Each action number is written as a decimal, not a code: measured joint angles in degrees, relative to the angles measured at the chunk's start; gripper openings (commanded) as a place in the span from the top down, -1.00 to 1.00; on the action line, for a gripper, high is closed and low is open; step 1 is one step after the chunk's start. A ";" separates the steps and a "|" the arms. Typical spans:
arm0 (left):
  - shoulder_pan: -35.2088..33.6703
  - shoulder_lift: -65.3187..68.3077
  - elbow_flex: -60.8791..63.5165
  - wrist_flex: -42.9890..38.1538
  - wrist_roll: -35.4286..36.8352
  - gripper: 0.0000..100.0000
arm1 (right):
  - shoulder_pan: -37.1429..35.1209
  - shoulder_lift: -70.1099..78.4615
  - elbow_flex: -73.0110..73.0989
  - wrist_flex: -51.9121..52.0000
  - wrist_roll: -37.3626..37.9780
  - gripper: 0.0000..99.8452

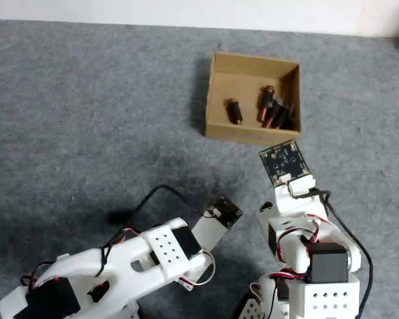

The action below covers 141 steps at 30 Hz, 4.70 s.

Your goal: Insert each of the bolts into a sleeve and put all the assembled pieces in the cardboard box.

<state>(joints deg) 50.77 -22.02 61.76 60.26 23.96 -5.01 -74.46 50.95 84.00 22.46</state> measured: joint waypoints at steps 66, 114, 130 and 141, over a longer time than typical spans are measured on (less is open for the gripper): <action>-30.68 0.88 -17.49 10.73 23.21 0.99 | 0.00 -0.18 0.00 0.00 0.00 0.40; -32.70 0.88 -3.78 10.73 42.64 0.40 | 0.00 -0.18 0.00 0.00 0.00 0.40; -37.10 -0.18 4.04 -1.05 42.81 0.40 | 0.00 -0.18 0.00 0.00 0.00 0.40; -38.42 -0.18 1.23 2.37 42.81 0.65 | 0.00 -0.18 0.00 0.00 0.00 0.40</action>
<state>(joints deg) 12.35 -22.20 62.99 62.64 66.77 -5.01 -74.64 50.95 84.00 22.46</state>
